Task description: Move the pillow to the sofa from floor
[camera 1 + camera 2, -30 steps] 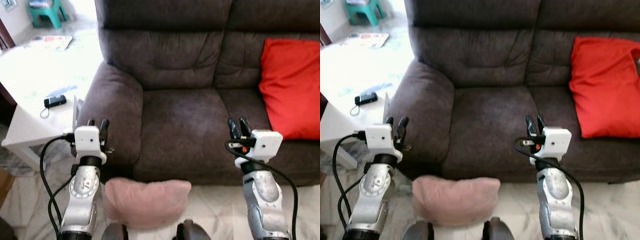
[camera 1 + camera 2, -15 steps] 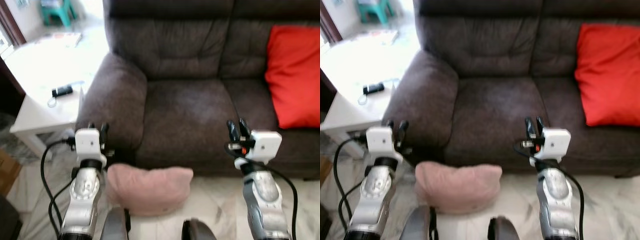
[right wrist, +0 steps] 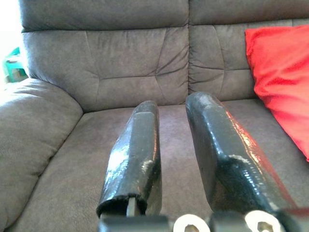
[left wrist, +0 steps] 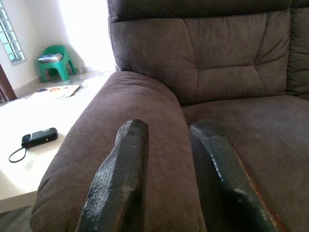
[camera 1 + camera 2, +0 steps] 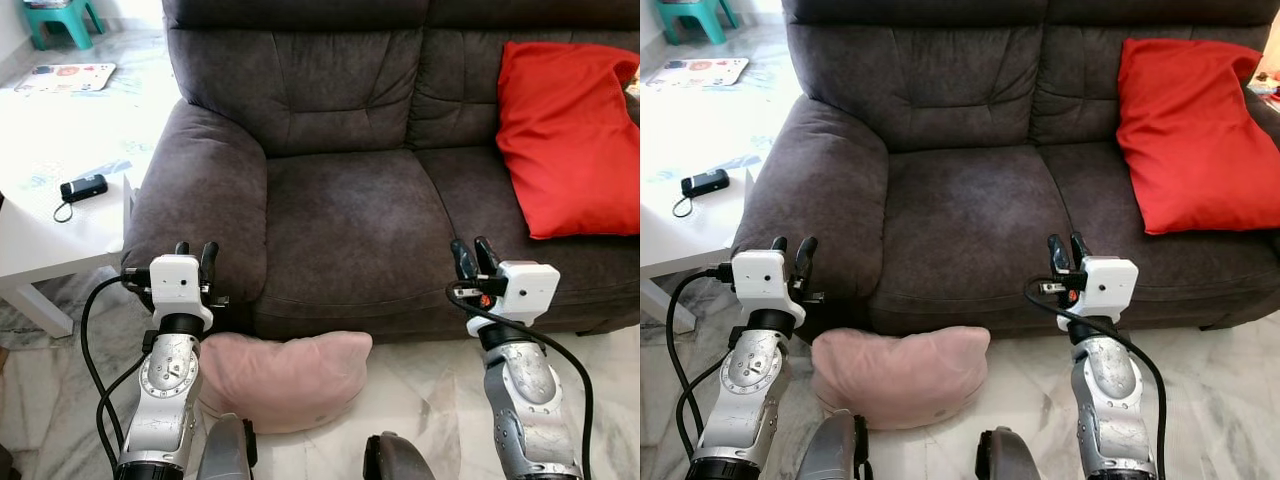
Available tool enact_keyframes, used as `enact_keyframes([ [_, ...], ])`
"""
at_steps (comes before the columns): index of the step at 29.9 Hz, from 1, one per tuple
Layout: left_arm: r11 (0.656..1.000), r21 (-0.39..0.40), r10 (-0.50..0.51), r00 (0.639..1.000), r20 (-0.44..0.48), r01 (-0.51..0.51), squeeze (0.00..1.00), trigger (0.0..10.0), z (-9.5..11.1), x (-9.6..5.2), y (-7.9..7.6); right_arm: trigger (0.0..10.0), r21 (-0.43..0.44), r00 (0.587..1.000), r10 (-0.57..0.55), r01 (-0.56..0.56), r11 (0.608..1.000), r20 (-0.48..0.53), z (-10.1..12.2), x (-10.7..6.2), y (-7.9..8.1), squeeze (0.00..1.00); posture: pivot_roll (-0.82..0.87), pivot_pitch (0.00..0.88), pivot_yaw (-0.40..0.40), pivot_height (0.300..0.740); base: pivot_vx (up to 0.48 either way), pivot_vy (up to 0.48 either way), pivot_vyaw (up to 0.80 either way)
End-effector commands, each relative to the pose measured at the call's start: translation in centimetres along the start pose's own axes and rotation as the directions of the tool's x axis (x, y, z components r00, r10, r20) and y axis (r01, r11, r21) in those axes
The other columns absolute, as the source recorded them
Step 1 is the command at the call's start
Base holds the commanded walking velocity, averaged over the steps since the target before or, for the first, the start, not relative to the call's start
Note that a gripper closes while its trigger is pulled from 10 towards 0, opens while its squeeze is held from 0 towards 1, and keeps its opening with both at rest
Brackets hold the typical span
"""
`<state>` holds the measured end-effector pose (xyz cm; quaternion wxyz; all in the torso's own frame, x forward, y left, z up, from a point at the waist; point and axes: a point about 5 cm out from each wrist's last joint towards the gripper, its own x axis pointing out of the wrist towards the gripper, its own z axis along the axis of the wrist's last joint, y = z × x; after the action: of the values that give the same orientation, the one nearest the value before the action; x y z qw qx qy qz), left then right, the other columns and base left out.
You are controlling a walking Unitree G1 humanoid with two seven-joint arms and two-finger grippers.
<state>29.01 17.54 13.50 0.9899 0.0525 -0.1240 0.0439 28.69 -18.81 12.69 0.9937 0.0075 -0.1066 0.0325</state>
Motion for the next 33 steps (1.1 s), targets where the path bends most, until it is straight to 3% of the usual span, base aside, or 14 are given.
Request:
enact_keyframes([
  [1,1.000,-0.006,-0.003,1.000,-0.022,0.003,0.00,10.0,-0.32,-0.02,0.09,10.0,-0.001,1.000,0.001,-0.001,1.000,-0.014,-0.19,-0.13,0.02,0.00,-0.06,0.133,-0.026,0.591,0.000,0.000,0.00],
  [6,1.000,0.000,-0.001,1.000,-0.024,0.001,0.00,10.0,-0.36,-0.01,0.12,10.0,-0.002,1.000,0.018,-0.018,1.000,-0.007,-0.19,-0.18,0.20,0.00,-0.06,0.134,-0.026,0.567,0.000,0.000,0.00],
  [33,1.000,0.001,0.000,1.000,-0.027,0.000,0.00,10.0,-0.43,0.09,0.23,10.0,-0.003,0.999,0.022,-0.022,1.000,-0.035,-0.58,-0.37,0.23,0.00,-0.06,0.137,-0.027,0.567,0.000,0.000,0.00],
])
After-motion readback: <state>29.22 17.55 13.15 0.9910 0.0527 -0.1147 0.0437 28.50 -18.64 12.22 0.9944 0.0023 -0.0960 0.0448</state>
